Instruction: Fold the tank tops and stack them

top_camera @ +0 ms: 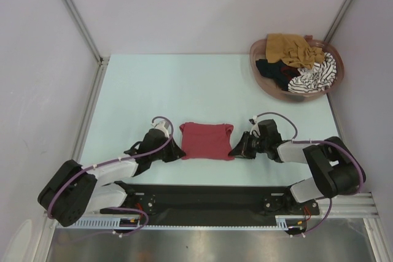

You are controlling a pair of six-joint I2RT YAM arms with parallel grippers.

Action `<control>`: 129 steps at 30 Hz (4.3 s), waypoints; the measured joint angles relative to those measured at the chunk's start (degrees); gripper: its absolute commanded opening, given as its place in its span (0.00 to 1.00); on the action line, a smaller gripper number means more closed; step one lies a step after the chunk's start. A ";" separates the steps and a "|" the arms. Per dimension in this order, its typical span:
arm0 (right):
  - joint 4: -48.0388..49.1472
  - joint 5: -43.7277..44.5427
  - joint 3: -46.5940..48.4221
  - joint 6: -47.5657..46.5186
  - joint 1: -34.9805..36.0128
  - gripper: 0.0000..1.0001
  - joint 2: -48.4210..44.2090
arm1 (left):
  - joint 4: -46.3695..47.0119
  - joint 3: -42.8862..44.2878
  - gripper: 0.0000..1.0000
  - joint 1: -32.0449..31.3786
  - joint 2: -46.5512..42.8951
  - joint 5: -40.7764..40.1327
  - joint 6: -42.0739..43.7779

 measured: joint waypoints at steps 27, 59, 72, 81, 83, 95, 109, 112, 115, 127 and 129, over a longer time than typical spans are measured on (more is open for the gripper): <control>-20.28 3.87 22.34 -6.82 2.01 0.01 -6.23 | -20.15 16.57 0.52 -0.11 -9.16 0.57 3.98; 13.05 -5.05 7.58 6.03 7.56 0.00 8.68 | 1.97 8.61 0.50 -2.23 6.49 8.68 -0.52; 15.65 -3.52 13.03 7.21 14.62 0.00 13.46 | -13.73 16.52 0.49 8.48 -1.09 6.05 5.27; 23.30 -5.95 12.79 10.05 14.51 0.07 23.50 | -15.37 16.52 0.60 9.03 -0.72 6.25 6.78; 22.69 -6.01 13.31 9.86 14.51 0.23 23.39 | -15.37 16.52 0.67 9.05 -0.13 6.21 7.39; 1.97 -0.96 19.67 0.48 9.66 0.72 4.90 | -15.10 16.52 0.75 9.14 6.78 4.33 10.16; -25.16 20.22 22.95 -10.71 7.56 0.82 -0.50 | -12.52 16.52 0.65 9.14 12.94 4.57 10.23; -25.90 22.16 22.36 -11.17 8.35 0.76 -0.37 | -11.63 16.52 0.60 9.14 13.62 4.72 10.21; -25.77 22.80 21.86 -11.21 8.96 0.73 0.63 | -10.58 16.52 0.54 9.11 14.38 4.94 10.10; -23.21 24.06 24.28 -11.08 10.91 0.36 8.55 | -7.50 16.59 0.26 9.01 17.35 6.36 9.92; -23.04 24.02 24.92 -10.86 10.99 0.33 9.57 | -7.26 16.68 0.23 8.98 18.01 6.43 9.86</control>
